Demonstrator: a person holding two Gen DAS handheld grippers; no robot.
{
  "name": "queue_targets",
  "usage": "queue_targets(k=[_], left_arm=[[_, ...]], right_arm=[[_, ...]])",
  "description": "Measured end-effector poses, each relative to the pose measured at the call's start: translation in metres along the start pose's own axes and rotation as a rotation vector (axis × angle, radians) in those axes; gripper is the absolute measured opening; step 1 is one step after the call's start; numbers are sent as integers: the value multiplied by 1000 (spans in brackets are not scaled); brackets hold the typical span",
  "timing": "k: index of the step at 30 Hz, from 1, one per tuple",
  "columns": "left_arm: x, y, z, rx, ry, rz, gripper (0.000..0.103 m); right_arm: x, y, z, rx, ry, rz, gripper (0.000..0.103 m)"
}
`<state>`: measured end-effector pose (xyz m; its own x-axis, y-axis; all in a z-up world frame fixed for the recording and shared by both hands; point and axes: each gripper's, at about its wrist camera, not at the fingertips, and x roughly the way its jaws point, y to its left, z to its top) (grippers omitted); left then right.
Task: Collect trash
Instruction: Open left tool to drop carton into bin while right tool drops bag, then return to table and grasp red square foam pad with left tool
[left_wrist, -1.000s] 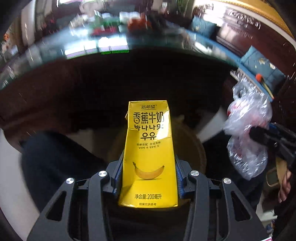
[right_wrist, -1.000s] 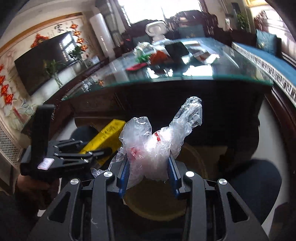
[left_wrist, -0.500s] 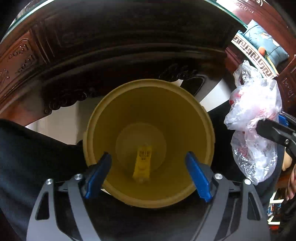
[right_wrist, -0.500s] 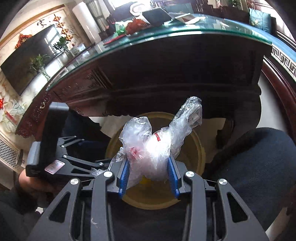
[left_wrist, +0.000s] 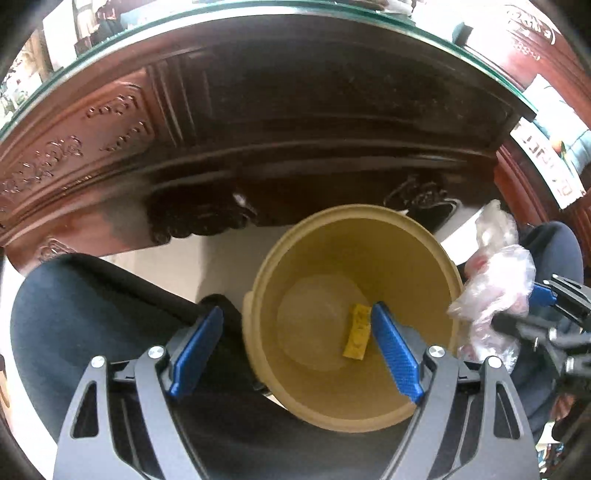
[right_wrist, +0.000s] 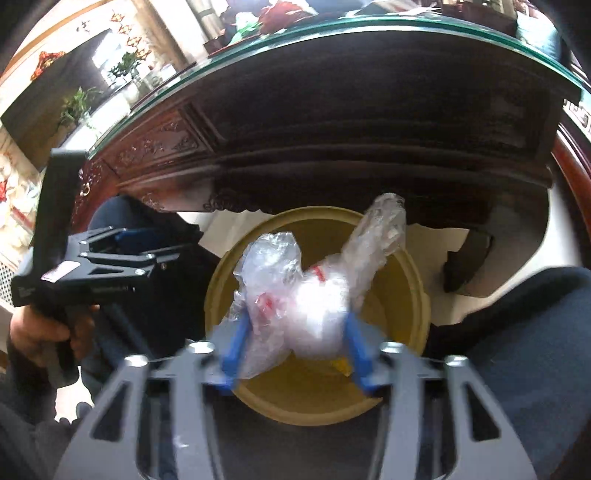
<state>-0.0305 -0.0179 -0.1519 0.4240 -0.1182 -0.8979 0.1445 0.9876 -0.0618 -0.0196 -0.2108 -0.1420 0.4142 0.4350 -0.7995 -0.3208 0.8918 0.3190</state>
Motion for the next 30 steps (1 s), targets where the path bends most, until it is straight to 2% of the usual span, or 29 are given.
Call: queue_targets(k=[1, 9, 21, 26, 30], left_arm=[[-1, 1, 0, -1, -3, 0, 83], [1, 2, 3, 20, -15, 12, 83], [-15, -11, 9, 40, -58, 4, 83], [-38, -8, 28, 24, -133, 20, 83], [-67, -1, 61, 3, -246, 51, 85]], right_arm=[[2, 2, 2, -4, -1, -9, 74], [3, 4, 8, -39, 17, -40, 71], [-12, 12, 18, -53, -31, -56, 70], [-38, 16, 35, -63, -130, -36, 70], [-62, 21, 59, -94, -264, -54, 86]])
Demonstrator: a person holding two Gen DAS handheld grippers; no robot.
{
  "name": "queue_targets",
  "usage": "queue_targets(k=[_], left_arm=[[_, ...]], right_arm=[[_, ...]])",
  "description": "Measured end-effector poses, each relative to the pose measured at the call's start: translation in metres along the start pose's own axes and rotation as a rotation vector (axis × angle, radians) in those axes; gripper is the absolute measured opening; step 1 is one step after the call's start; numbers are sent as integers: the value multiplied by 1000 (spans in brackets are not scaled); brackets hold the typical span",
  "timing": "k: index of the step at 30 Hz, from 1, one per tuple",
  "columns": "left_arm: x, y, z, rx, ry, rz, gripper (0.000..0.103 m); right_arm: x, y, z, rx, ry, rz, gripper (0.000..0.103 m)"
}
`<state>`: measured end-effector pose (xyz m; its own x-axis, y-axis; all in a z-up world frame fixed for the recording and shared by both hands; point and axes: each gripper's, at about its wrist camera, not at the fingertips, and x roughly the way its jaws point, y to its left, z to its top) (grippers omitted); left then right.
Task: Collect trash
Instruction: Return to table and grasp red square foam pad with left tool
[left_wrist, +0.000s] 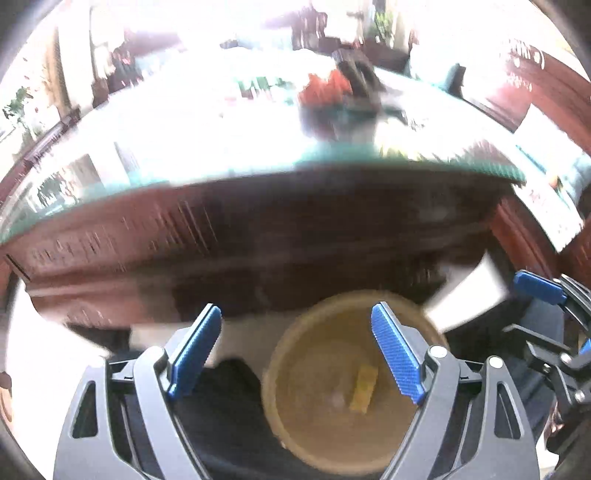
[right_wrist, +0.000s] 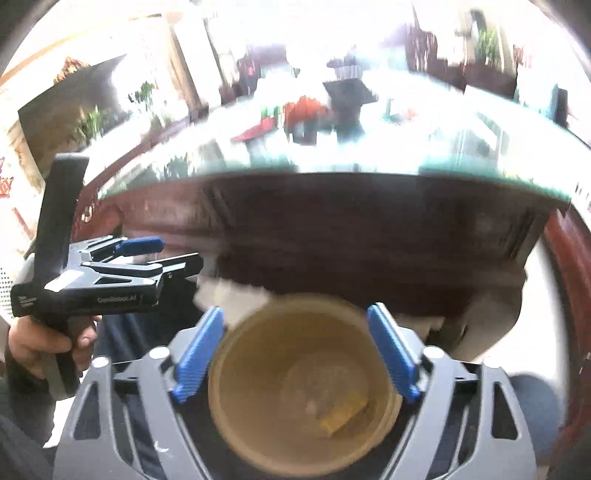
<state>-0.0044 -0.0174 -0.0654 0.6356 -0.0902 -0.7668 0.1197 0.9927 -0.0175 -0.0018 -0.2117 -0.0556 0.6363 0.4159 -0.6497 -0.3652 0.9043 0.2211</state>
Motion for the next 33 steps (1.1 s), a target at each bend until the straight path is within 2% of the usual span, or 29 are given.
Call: queue_targets(k=[1, 3, 6, 11, 14, 19, 23, 26, 30, 33], left_arm=[[-3, 2, 8, -6, -23, 7, 86], [-10, 6, 27, -22, -73, 27, 89], [-15, 15, 59, -50, -152, 53, 92], [3, 28, 106, -69, -209, 105, 95], [32, 38, 134, -81, -193, 110, 95], [81, 51, 164, -72, -95, 96, 94], [84, 61, 166, -93, -110, 72, 94], [89, 76, 172, -127, -103, 110, 94], [105, 87, 177, -131, -35, 139, 82], [114, 85, 179, -96, -7, 146, 79]], right_arm=[[-5, 0, 11, -9, -49, -13, 91], [-11, 0, 28, -19, -111, -29, 94], [-16, 0, 57, -35, -196, -49, 95], [-10, -3, 87, -32, -249, -29, 95], [0, -7, 99, -15, -245, 1, 95], [13, -12, 104, 34, -228, 51, 95], [15, -16, 107, 50, -228, 56, 95], [17, -17, 106, 54, -227, 59, 95], [25, -19, 109, 72, -211, 83, 95], [28, -19, 112, 72, -205, 86, 95]])
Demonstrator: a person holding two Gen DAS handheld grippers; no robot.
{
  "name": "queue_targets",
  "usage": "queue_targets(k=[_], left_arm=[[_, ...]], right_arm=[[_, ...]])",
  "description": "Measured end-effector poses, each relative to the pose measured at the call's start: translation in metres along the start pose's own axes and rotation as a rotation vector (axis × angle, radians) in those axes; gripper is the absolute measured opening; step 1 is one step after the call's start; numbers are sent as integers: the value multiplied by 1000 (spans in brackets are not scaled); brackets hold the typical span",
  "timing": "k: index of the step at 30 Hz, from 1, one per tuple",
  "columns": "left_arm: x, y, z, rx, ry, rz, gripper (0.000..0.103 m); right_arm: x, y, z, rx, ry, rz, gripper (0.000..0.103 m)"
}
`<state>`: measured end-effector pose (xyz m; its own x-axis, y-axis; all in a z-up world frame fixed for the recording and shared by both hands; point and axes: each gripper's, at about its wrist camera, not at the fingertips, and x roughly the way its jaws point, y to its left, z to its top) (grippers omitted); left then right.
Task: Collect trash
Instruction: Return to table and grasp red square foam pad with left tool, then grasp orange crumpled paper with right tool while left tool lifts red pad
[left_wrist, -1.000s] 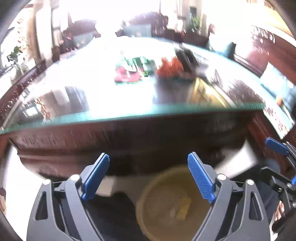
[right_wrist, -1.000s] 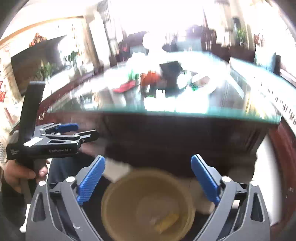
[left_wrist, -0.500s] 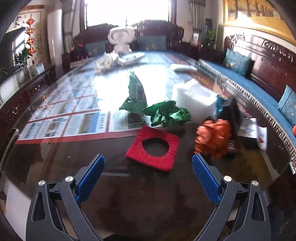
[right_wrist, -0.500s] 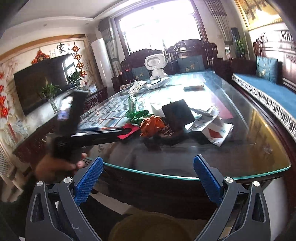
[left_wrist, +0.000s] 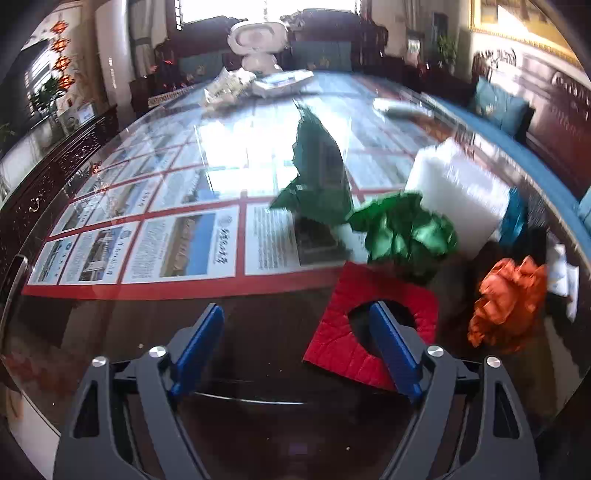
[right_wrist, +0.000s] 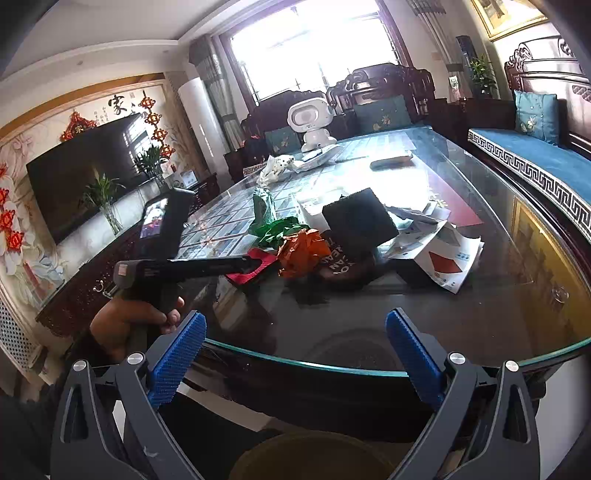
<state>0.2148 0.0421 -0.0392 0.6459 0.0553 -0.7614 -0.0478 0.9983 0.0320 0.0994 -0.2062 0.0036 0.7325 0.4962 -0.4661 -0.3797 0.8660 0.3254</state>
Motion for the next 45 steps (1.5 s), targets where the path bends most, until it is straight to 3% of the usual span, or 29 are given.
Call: queue_targets(k=[2, 4, 6, 7, 8, 9, 12, 21, 30, 33, 37, 39, 41, 42, 45], left_arm=[[1, -1, 2, 10, 5, -14, 74], [1, -2, 3, 18, 2, -18, 61], [0, -3, 3, 35, -8, -27, 36], [-2, -5, 2, 55, -13, -40, 32], [-4, -7, 1, 71, -18, -52, 20], [-4, -8, 0, 81, -22, -64, 17], [-6, -7, -2, 75, -25, -109, 17], [-11, 4, -4, 43, -38, -132, 16], [-41, 28, -12, 22, -99, -180, 16], [-49, 34, -14, 21, -114, -199, 16], [-55, 38, -16, 18, -126, -222, 16], [-56, 39, -17, 21, -130, -222, 16], [-58, 38, -18, 23, -132, -229, 16], [-59, 38, -18, 23, -132, -227, 16], [-62, 35, -21, 28, -133, -231, 16]], right_arm=[[2, 1, 2, 0, 2, 4, 95], [4, 1, 3, -1, 2, 8, 95], [6, 3, 4, -4, 5, 12, 95], [8, 4, 5, -4, 7, 12, 95], [9, 4, 6, -4, 9, 14, 95], [12, 5, 6, -6, 16, 14, 95], [19, 9, 7, -11, 21, 16, 95], [46, 25, 31, -40, -4, 21, 95], [108, 28, 55, -76, 30, -108, 90], [125, 22, 54, -57, 76, -127, 83], [138, 23, 51, -58, 106, -152, 79], [144, 24, 51, -59, 112, -151, 72], [152, 23, 52, -68, 139, -162, 49], [155, 21, 52, -65, 155, -155, 42], [151, 16, 51, -40, 141, -128, 36]])
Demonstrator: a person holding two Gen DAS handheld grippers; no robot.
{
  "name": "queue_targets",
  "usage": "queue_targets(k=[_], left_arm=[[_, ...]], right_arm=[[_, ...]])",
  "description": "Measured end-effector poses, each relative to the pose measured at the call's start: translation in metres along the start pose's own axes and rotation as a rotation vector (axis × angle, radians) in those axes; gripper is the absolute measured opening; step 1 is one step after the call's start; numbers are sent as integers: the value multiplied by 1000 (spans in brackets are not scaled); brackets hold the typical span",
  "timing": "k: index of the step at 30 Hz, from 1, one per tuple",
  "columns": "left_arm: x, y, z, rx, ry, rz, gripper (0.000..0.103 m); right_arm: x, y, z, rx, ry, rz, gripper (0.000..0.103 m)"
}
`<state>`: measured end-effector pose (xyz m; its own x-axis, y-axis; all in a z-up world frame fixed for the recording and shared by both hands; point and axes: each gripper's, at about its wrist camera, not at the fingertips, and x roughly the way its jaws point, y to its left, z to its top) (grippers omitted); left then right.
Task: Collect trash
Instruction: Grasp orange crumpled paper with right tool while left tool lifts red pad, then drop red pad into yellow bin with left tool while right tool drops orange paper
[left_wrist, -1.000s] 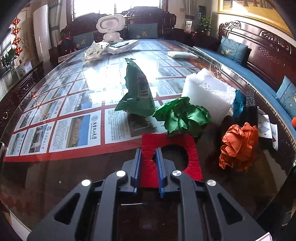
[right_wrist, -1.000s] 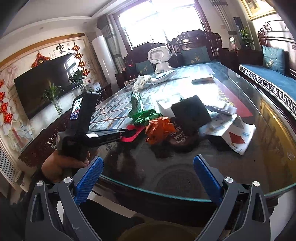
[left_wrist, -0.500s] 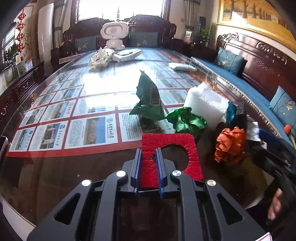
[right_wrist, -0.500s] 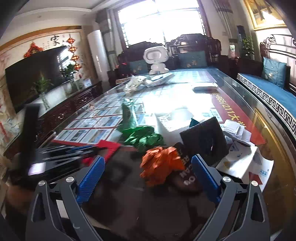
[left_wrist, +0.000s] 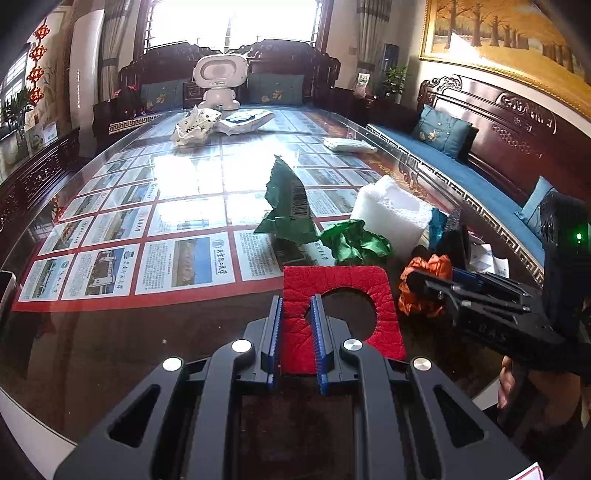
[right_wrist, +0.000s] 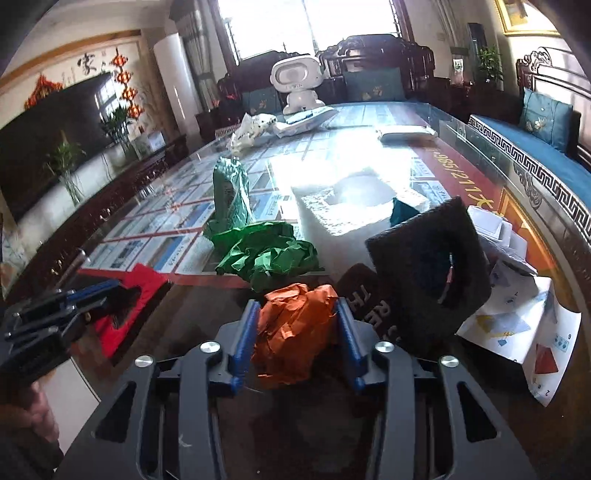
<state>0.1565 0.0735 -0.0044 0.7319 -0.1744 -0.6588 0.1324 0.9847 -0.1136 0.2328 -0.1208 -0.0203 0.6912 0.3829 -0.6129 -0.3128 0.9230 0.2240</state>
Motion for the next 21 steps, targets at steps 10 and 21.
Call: queue_targets(k=[10, 21], left_arm=[[-55, -34, -26, 42, -28, -69, 16], [-66, -112, -133, 98, 212, -196, 16]], right_arm=[[-104, 1, -19, -40, -136, 101, 28], [-174, -30, -137, 35, 21, 88, 28]])
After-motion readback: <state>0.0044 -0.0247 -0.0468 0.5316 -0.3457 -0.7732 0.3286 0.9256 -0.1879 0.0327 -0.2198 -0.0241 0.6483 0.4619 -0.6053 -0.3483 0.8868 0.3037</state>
